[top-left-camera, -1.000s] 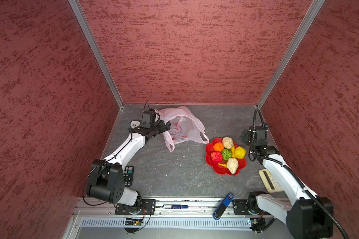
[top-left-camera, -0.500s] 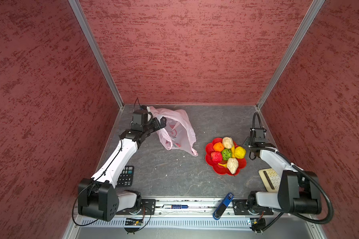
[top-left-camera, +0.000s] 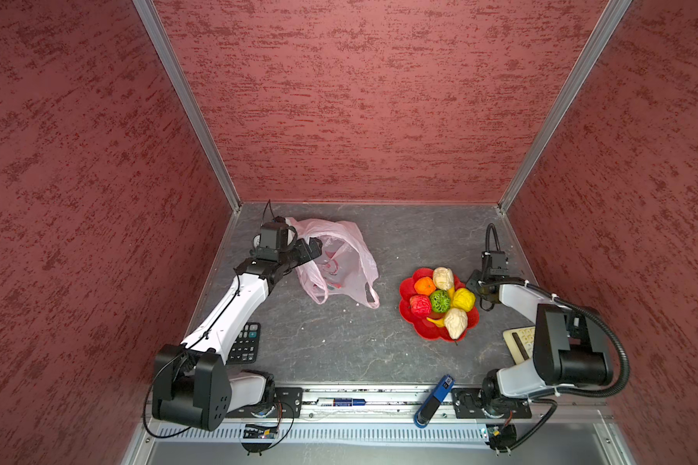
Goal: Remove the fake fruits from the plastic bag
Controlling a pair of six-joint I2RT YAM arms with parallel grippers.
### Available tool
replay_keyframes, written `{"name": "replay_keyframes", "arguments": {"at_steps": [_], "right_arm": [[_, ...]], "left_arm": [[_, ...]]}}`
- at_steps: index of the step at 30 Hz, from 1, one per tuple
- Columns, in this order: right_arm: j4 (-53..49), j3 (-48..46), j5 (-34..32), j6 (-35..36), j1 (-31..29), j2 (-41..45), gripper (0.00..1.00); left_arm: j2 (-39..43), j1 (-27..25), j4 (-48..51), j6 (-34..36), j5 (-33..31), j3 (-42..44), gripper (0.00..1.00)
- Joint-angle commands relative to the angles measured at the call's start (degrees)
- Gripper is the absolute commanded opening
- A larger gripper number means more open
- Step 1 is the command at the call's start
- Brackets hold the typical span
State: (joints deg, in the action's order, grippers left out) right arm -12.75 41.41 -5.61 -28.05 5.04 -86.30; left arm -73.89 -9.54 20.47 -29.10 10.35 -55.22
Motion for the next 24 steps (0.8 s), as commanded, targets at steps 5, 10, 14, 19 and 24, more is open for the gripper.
{"name": "replay_keyframes", "arguments": {"at_steps": [5, 10, 14, 19, 24], "right_arm": [[1.8, -0.1, 4.7, -0.7, -2.1, -0.5, 0.22], [1.6, 0.4, 4.4, -2.4, -5.4, -0.2, 0.22], [2.2, 0.6, 4.3, -3.8, -7.5, -0.4, 0.22], [2.9, 1.1, 4.3, -4.9, -9.4, -1.5, 0.22], [2.8, 2.3, 3.7, -5.4, -11.0, -2.0, 0.22]], "left_arm": [[-2.6, 0.3, -4.1, -2.7, 2.0, 2.0, 1.00], [-5.1, -1.5, -7.3, -5.0, 3.0, 2.9, 1.00], [-7.4, -3.4, -9.7, -6.5, 3.2, 3.2, 1.00], [-11.4, -5.4, -14.9, -9.0, 4.6, 2.6, 1.00], [-17.4, -7.4, -18.4, -10.0, 7.8, -1.8, 1.00]]}}
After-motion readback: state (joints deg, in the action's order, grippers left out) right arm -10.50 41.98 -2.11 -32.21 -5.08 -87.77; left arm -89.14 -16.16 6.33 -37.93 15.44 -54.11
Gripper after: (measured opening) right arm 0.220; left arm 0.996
